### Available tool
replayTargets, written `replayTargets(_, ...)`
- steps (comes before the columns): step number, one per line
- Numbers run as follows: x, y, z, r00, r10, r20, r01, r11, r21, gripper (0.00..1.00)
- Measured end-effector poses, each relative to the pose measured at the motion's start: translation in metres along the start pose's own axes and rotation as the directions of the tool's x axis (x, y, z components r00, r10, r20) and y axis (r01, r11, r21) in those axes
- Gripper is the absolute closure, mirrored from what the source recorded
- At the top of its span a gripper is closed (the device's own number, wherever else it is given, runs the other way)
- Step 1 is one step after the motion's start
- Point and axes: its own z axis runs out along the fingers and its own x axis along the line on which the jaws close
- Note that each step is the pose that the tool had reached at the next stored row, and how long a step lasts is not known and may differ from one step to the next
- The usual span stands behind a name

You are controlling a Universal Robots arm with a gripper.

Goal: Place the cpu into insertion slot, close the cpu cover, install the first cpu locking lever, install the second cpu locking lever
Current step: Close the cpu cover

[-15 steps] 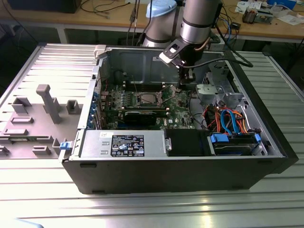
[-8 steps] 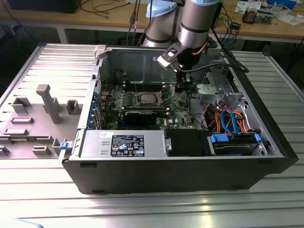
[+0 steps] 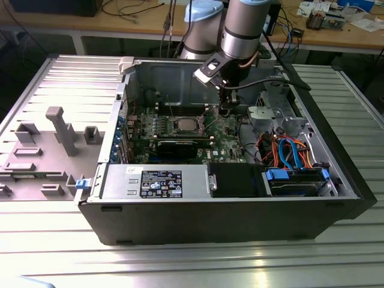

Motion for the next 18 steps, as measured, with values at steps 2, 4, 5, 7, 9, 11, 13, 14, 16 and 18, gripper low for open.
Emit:
replayTargets(2,0.0001,-0.0025,0.0001,1.0000,0.000,-0.0001,0.000,1.0000,0.0000,0.89)
replayTargets(4,0.0004,-0.0053,0.0001,1.0000,0.000,-0.0001,0.000,1.0000,0.0000,0.89)
replayTargets(5,0.0005,-0.0077,0.0002,1.0000,0.000,-0.0001,0.000,1.0000,0.0000,0.89)
replayTargets(7,0.0008,-0.0116,0.0003,1.0000,0.000,-0.0002,0.000,1.0000,-0.0001,0.89)
replayTargets(9,0.0008,-0.0124,0.0003,1.0000,0.000,-0.0001,0.000,1.0000,0.0000,0.89)
replayTargets(11,0.0009,-0.0128,0.0003,1.0000,0.000,-0.0001,0.000,1.0000,0.0000,0.89)
replayTargets(13,0.0009,-0.0130,0.0003,1.0000,0.000,-0.0001,0.000,1.0000,0.0000,0.89)
replayTargets(14,0.0009,-0.0131,0.0003,1.0000,0.000,-0.0001,0.000,1.0000,0.0000,0.89)
replayTargets(16,0.0009,-0.0132,0.0003,1.0000,0.000,-0.0001,0.000,1.0000,0.0000,0.89)
replayTargets(18,0.0009,-0.0133,0.0003,1.0000,0.000,0.0000,0.000,1.0000,0.0000,0.89)
